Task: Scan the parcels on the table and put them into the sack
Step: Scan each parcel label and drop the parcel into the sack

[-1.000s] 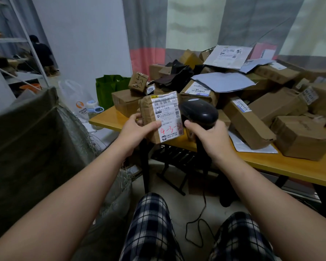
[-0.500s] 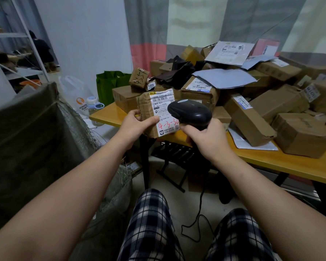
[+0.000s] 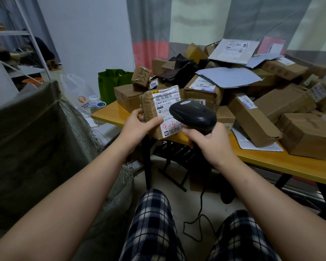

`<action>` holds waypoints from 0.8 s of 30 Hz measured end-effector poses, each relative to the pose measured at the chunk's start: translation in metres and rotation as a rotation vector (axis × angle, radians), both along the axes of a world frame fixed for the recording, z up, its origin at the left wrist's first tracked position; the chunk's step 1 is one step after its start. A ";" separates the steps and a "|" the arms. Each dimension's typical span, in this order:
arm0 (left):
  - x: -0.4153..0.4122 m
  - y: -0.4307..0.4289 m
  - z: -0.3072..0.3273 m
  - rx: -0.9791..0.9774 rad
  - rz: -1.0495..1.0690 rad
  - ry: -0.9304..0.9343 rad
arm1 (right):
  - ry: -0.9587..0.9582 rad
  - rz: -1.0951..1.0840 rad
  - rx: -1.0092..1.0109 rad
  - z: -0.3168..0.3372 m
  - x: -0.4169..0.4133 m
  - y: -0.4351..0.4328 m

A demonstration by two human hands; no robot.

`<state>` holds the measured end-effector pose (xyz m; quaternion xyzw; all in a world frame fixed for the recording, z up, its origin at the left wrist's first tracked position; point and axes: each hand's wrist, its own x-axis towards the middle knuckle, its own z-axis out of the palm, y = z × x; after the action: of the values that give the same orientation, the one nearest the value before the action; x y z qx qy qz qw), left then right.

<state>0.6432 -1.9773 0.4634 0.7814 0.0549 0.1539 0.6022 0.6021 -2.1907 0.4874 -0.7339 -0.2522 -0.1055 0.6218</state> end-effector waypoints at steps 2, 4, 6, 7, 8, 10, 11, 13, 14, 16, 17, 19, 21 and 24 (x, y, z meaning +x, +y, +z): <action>-0.011 0.002 -0.003 -0.006 0.001 -0.032 | 0.006 0.057 0.035 -0.003 0.001 0.002; -0.024 0.008 -0.010 -0.012 0.031 -0.059 | 0.002 0.117 0.026 -0.009 0.005 0.007; -0.038 0.018 -0.019 0.014 0.098 -0.070 | 0.031 0.157 0.004 -0.017 0.010 0.017; -0.043 0.025 -0.024 0.026 0.137 -0.073 | 0.053 0.167 0.000 -0.023 0.013 0.023; -0.048 0.033 -0.030 0.030 0.178 -0.077 | 0.077 0.176 -0.003 -0.029 0.017 0.031; -0.058 0.054 -0.045 0.034 0.273 -0.092 | 0.121 0.199 -0.027 -0.042 0.025 0.049; -0.063 0.066 -0.053 0.041 0.328 -0.094 | 0.142 0.221 -0.049 -0.049 0.029 0.060; -0.076 0.090 -0.070 0.052 0.437 -0.068 | 0.185 0.273 -0.124 -0.063 0.036 0.083; -0.083 0.103 -0.080 0.057 0.487 -0.046 | 0.207 0.299 -0.176 -0.070 0.040 0.096; -0.099 0.127 -0.101 0.066 0.573 0.008 | 0.249 0.346 -0.272 -0.087 0.048 0.123; -0.107 0.139 -0.113 0.069 0.604 0.046 | 0.278 0.370 -0.308 -0.096 0.050 0.136; -0.121 0.162 -0.136 0.093 0.645 0.160 | 0.331 0.408 -0.370 -0.116 0.051 0.159; -0.133 0.184 -0.158 0.118 0.678 0.275 | 0.335 0.413 -0.422 -0.134 0.051 0.178; -0.137 0.212 -0.180 0.131 0.715 0.402 | 0.287 0.427 -0.453 -0.156 0.050 0.203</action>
<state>0.5063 -1.7657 0.2837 0.7642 0.4295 0.2007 0.4373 0.6523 -1.9877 0.3317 -0.7914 -0.3271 0.1897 0.4803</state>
